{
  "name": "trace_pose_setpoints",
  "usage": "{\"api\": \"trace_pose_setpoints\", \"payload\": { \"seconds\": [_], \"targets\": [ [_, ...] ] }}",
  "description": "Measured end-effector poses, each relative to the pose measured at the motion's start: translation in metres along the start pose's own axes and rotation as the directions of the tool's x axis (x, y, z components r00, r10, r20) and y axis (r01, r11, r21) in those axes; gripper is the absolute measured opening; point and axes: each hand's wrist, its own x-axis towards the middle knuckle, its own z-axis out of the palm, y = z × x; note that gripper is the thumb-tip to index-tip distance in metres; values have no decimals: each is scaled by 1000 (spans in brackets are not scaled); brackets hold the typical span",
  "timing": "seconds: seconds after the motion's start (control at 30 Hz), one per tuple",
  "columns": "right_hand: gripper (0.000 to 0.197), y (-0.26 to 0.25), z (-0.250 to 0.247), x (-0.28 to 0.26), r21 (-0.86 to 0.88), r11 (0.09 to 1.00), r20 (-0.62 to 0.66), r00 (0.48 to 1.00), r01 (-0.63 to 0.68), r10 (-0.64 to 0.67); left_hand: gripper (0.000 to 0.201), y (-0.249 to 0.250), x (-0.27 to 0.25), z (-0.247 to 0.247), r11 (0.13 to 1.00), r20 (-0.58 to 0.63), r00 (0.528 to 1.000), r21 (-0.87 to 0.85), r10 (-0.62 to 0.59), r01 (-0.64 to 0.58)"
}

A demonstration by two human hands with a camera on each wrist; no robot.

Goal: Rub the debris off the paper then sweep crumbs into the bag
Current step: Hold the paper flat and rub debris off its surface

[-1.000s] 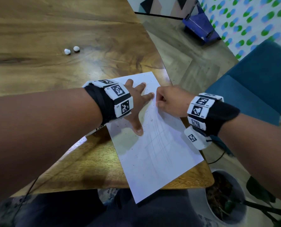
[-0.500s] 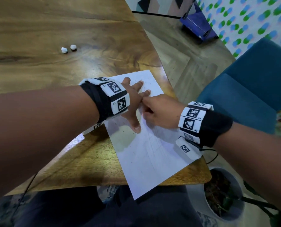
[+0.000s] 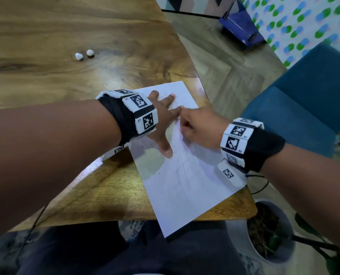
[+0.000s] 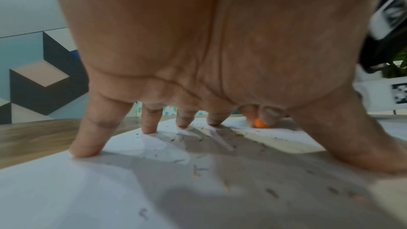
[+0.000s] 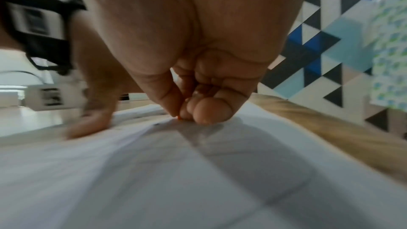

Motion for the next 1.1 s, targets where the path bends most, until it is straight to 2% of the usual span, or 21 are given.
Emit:
{"api": "trace_pose_setpoints", "payload": {
  "seconds": [0.07,0.13,0.27,0.33,0.4,0.5,0.6,0.7,0.77,0.83,0.97,1.1],
  "targets": [
    [5,-7,4,-9,5,998,80,995,60,-60,139,1,0,-1,1000,-2,1000,13,1,-1],
    [5,-3,3,-6,29,998,82,995,60,-62,136,2,-1,-2,1000,2,1000,12,2,-2],
    [5,22,-9,20,32,994,-70,992,-100,102,135,4,-2,-3,1000,18,1000,1,-7,7],
    [6,29,-13,29,5,986,-88,982,-166,166,135,4,-2,-3,1000,28,1000,9,-13,13],
    [7,29,-13,28,-19,985,-92,981,-171,169,136,4,-2,-4,1000,32,999,0,-12,12],
    [7,13,-7,8,-23,996,-67,994,-86,85,136,2,-2,-3,1000,27,1000,-12,-9,9],
    [5,-11,3,-16,-36,997,41,997,65,-64,135,4,-3,-4,1000,25,1000,-7,-5,5],
    [11,-20,7,-23,-19,992,114,986,121,-118,135,5,-2,-4,1000,21,1000,11,-7,7],
    [9,-12,4,-15,5,997,94,992,80,-80,135,4,-2,-3,1000,23,1000,-8,-6,6],
    [5,3,0,0,19,1000,7,1000,0,-1,134,3,-1,-2,999,23,1000,-32,-2,3],
    [8,27,-12,25,-36,983,-85,981,-181,177,133,4,-2,-4,1000,40,999,-14,-14,14],
    [6,23,-6,22,-91,978,-123,976,-189,178,133,4,-1,-3,1000,27,1000,-17,-5,5]
  ]
}}
